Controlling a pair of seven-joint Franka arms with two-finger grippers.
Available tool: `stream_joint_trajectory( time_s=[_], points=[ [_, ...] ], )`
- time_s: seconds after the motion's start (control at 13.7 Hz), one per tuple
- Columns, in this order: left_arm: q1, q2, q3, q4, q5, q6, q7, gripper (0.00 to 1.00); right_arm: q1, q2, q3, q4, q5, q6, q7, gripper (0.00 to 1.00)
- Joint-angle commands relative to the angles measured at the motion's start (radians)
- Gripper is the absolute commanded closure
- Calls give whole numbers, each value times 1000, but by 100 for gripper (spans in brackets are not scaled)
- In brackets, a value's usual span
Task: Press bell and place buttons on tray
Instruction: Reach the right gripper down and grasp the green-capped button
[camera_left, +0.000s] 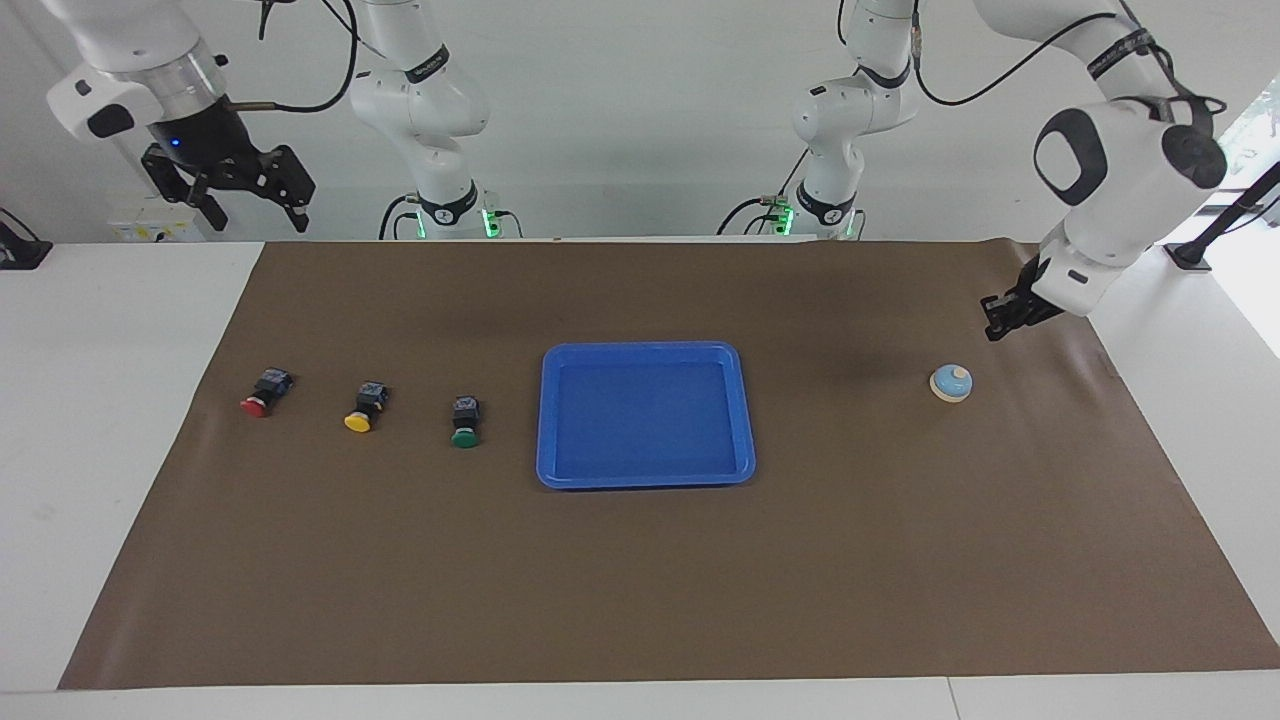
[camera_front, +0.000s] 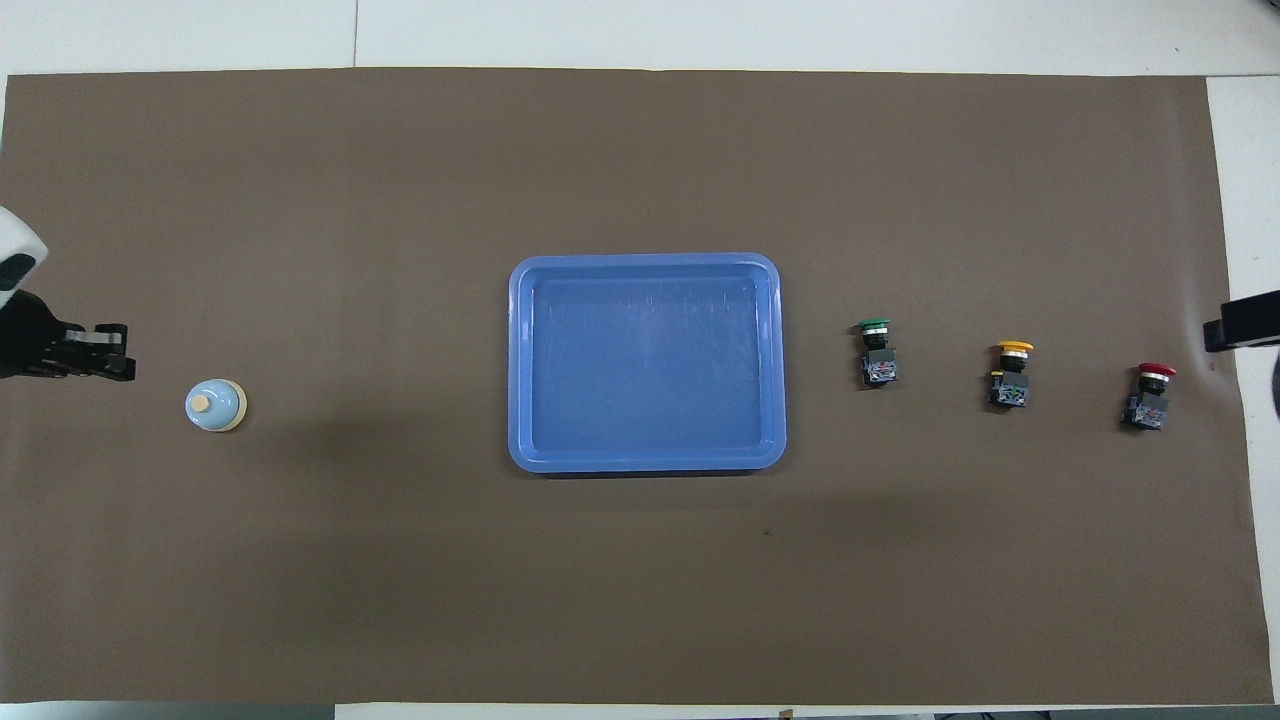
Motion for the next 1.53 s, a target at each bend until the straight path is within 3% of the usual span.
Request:
stream_joint_trajectory(
  time_s=[0.0,0.15,0.44,0.66,0.8,1.02,1.46],
  points=[
    [-28,-10,-11,119,7,-124,-63,0,73,-7,2,-137,17,161,95,0],
    [-28,-10,-55,156,-1,-170,-128,0,119,33,2,-187,17,265,140,0],
    [-28,-27,-132,166,-1,-242,-142,0,176,202,2,-181,17,453,198,0],
    [-74,-28,-109,153,-4,-234,-148,0,230,268,1,-204,14,581,229,0],
    [-154,-28,-16,153,-4,-228,-142,0,231,268,2,-285,5,680,215,0],
    [-407,-30,247,150,-2,-216,-136,0,254,279,1,-379,3,775,221,0],
    [-434,-32,274,146,-1,-211,-136,0,219,265,1,-503,5,846,244,0]
  ],
)
